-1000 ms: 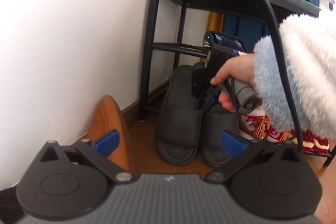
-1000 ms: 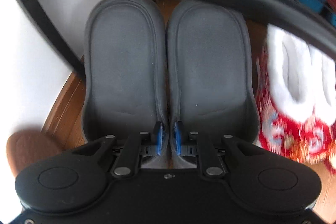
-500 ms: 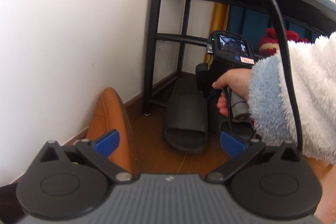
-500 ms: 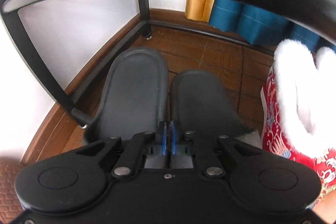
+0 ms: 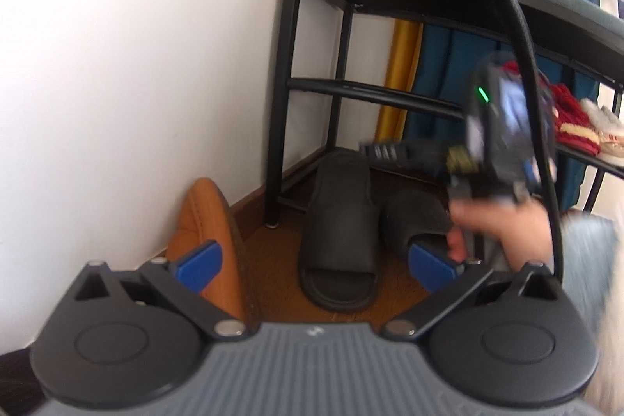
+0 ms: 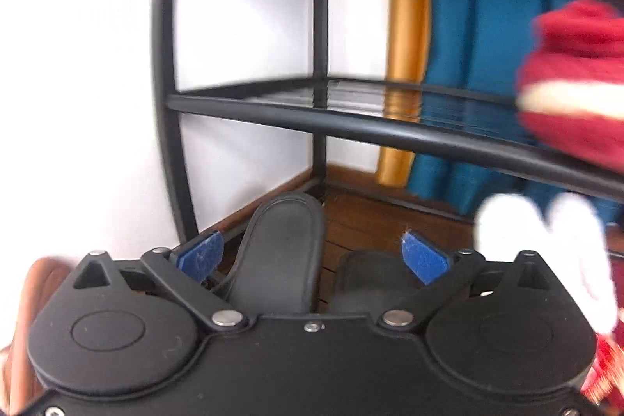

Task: Organize scattered shoes
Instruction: 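Lift the black slides with the right tool toward the rack's bottom shelf, then push the held slides onto the bottom shelf beside the white slippers, then open the right tool to release the black slides on the shelf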

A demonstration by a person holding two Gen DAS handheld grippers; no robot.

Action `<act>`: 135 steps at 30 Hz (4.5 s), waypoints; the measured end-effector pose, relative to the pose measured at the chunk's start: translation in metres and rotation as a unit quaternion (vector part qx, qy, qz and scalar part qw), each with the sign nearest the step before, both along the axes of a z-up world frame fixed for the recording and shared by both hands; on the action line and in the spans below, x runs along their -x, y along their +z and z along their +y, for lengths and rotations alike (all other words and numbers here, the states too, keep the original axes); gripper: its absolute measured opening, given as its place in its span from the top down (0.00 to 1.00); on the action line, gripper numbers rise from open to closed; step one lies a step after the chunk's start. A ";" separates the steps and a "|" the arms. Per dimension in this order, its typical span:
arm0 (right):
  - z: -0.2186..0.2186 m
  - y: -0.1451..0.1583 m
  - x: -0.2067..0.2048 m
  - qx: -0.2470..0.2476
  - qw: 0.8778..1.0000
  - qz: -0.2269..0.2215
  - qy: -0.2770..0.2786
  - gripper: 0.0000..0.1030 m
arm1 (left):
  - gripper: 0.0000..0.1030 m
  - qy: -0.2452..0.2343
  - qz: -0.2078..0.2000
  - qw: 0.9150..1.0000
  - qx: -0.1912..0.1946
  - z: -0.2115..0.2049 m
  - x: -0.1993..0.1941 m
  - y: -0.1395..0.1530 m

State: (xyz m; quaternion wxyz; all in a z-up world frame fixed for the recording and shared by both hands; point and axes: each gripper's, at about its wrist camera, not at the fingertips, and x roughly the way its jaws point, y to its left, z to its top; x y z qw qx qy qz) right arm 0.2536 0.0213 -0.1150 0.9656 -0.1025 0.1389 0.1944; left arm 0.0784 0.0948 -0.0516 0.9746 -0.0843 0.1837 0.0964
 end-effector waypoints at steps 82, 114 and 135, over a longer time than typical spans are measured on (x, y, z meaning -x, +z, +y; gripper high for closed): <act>0.095 -0.108 -0.106 0.101 0.986 -0.039 -0.129 0.62 | 0.00 0.085 0.023 0.993 0.076 0.051 -0.006 0.001; 0.019 -0.047 -0.051 -0.117 0.987 -0.004 -0.108 0.01 | 0.00 0.079 0.006 0.995 0.055 0.043 -0.004 0.004; -0.062 -0.071 -0.157 -0.292 0.927 0.119 -0.201 0.00 | 0.00 0.074 0.015 0.996 0.047 0.039 -0.012 -0.004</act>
